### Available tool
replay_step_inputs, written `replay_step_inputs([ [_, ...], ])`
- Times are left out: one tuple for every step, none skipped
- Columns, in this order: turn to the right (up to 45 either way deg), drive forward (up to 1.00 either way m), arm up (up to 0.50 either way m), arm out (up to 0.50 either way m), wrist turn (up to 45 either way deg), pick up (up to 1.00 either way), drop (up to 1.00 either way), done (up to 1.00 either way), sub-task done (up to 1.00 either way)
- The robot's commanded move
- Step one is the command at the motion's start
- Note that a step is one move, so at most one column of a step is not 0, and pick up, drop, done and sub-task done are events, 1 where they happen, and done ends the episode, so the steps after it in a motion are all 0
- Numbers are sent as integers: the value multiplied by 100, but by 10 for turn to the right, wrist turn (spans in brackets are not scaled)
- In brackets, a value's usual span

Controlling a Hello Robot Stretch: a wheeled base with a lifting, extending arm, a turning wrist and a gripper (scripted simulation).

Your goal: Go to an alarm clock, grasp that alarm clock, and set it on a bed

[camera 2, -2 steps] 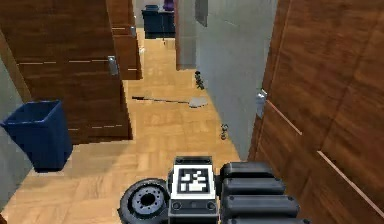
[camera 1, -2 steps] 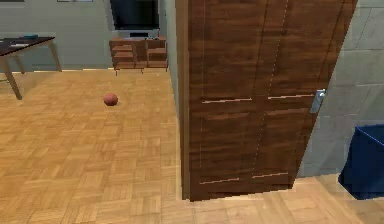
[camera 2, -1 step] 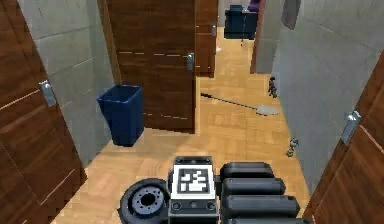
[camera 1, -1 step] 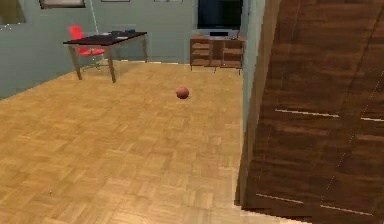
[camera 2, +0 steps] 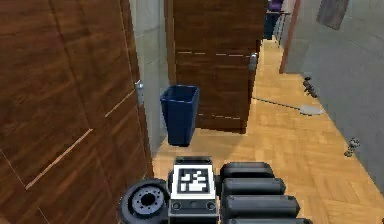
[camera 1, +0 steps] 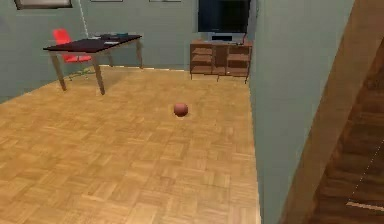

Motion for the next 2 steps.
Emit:
replay_step_inputs([
  [-420, 0, 0, 0, 0, 0, 0, 0, 0],
  [0, 100, 0, 0, 0, 0, 0, 0, 0],
])
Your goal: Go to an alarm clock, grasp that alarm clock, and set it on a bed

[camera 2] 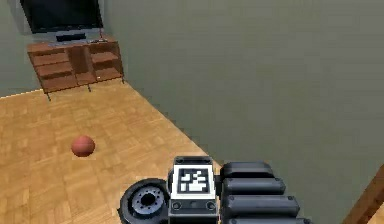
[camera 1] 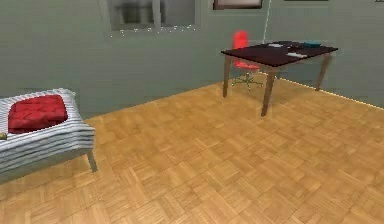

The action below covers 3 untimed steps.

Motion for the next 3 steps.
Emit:
replay_step_inputs([
  [-30, 0, 0, 0, 0, 0, 0, 0, 0],
  [0, 40, 0, 0, 0, 0, 0, 0, 0],
  [-330, 0, 0, 0, 0, 0, 0, 0, 0],
])
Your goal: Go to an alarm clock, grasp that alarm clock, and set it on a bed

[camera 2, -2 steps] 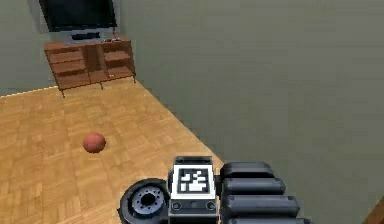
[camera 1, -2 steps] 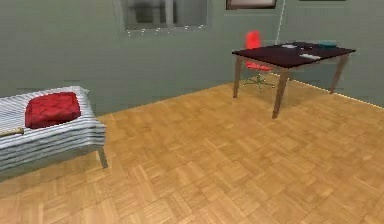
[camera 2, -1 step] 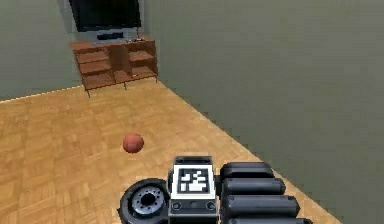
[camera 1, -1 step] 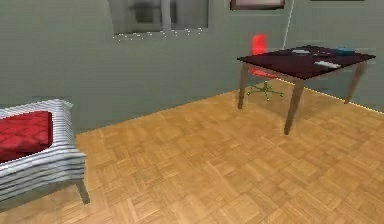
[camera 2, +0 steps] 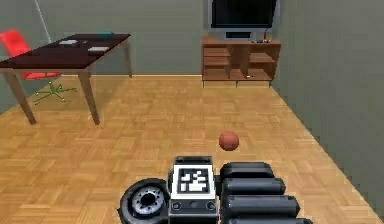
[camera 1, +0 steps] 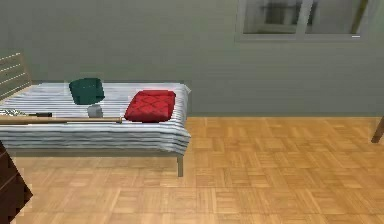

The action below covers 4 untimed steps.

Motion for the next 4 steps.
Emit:
replay_step_inputs([
  [0, 40, 0, 0, 0, 0, 0, 0, 0],
  [-420, 0, 0, 0, 0, 0, 0, 0, 0],
  [0, 35, 0, 0, 0, 0, 0, 0, 0],
  [-120, 0, 0, 0, 0, 0, 0, 0, 0],
])
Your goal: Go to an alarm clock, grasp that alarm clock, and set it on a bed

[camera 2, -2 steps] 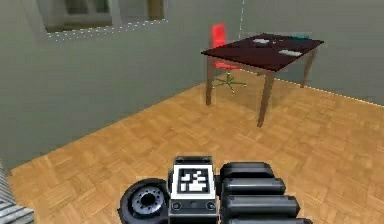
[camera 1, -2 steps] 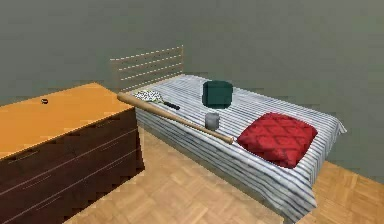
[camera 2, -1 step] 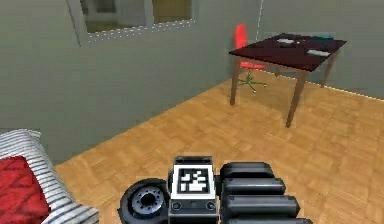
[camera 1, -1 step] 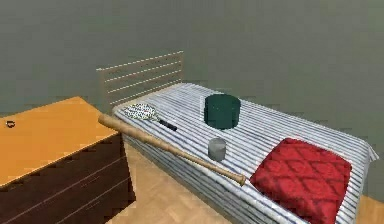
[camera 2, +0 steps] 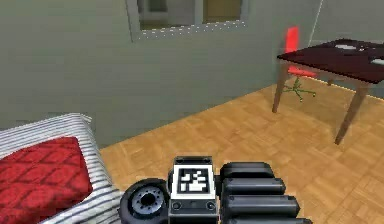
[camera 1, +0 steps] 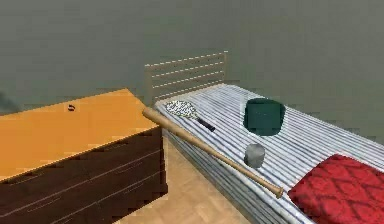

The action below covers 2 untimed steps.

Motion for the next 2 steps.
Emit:
replay_step_inputs([
  [0, 45, 0, 0, 0, 0, 0, 0, 0],
  [-450, 0, 0, 0, 0, 0, 0, 0, 0],
])
